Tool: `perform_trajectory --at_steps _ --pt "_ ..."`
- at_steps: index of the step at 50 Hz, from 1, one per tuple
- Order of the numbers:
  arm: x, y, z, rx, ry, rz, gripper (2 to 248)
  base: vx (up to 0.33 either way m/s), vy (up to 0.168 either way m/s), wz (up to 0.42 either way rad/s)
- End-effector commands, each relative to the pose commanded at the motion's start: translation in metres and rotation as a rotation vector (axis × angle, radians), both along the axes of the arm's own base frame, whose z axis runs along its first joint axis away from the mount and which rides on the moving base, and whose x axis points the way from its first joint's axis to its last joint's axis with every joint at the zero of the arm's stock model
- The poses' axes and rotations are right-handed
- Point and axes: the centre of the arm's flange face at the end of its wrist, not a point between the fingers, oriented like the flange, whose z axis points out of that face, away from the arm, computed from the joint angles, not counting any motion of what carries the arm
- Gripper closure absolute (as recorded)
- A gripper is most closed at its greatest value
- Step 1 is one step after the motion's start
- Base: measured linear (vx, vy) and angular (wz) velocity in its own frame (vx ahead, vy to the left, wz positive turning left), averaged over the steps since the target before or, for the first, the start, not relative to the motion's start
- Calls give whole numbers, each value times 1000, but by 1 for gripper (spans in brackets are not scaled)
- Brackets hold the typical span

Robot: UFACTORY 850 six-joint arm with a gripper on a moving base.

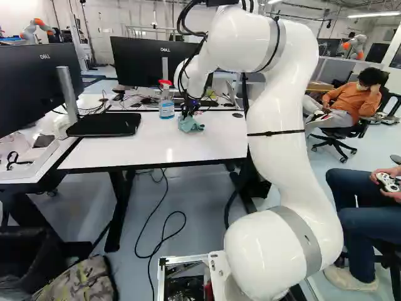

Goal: Clean the table with the green towel

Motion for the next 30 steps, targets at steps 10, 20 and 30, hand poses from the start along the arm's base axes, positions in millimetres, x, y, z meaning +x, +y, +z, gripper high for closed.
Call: perform_trajectory --at_steps 10,20,30 --pt "-9 -1 12 -4 29 2 213 0 0 0" --pt "-21 -2 24 -9 62 4 213 0 0 0" --pt "-34 -4 36 -14 95 7 213 0 0 0"
